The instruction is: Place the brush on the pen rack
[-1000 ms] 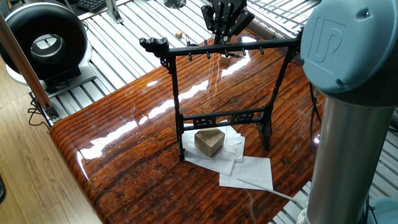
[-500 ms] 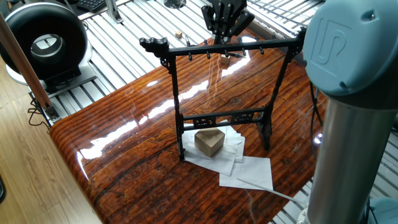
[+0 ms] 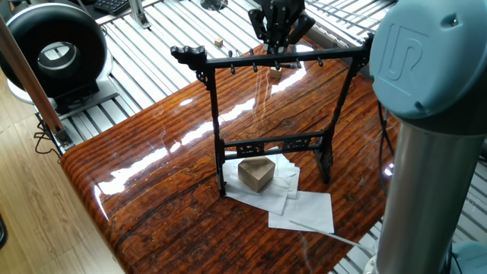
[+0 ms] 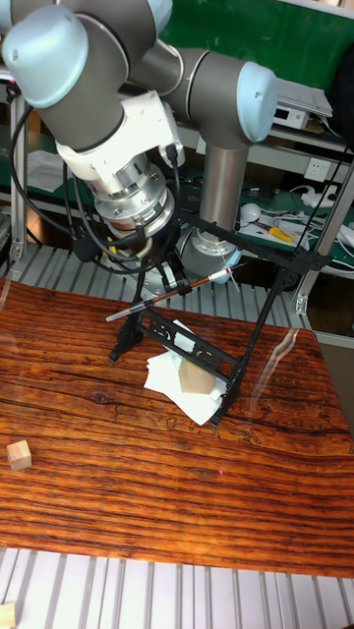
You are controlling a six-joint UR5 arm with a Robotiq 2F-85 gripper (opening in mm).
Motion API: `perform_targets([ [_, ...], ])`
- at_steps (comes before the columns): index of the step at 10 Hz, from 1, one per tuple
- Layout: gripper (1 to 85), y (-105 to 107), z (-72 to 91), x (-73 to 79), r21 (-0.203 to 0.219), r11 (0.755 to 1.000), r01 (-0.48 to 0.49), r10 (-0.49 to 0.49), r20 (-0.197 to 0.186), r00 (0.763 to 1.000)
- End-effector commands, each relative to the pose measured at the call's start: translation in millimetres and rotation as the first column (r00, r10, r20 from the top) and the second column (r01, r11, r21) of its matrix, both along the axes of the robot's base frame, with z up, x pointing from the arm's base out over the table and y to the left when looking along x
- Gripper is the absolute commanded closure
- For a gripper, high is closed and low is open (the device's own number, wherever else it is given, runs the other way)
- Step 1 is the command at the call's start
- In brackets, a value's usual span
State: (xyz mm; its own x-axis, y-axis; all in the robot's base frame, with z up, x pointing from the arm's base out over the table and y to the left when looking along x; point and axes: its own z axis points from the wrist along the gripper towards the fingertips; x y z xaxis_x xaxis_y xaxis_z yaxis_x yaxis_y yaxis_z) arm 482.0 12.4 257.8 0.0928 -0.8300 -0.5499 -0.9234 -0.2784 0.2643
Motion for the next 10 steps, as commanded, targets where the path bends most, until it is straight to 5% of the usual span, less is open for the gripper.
perform_targets([
  [1, 84.7, 4, 4.5, 2.3, 0.0, 1.0, -0.004, 0.004, 0.001, 1.0],
  [7, 84.7, 13, 9.0, 17.5, 0.037, 0.999, -0.021, 0.021, -0.002, 1.0],
  [10, 84.7, 13, 11.8, 18.2, 0.023, 1.0, -0.015, 0.015, -0.012, 1.0],
])
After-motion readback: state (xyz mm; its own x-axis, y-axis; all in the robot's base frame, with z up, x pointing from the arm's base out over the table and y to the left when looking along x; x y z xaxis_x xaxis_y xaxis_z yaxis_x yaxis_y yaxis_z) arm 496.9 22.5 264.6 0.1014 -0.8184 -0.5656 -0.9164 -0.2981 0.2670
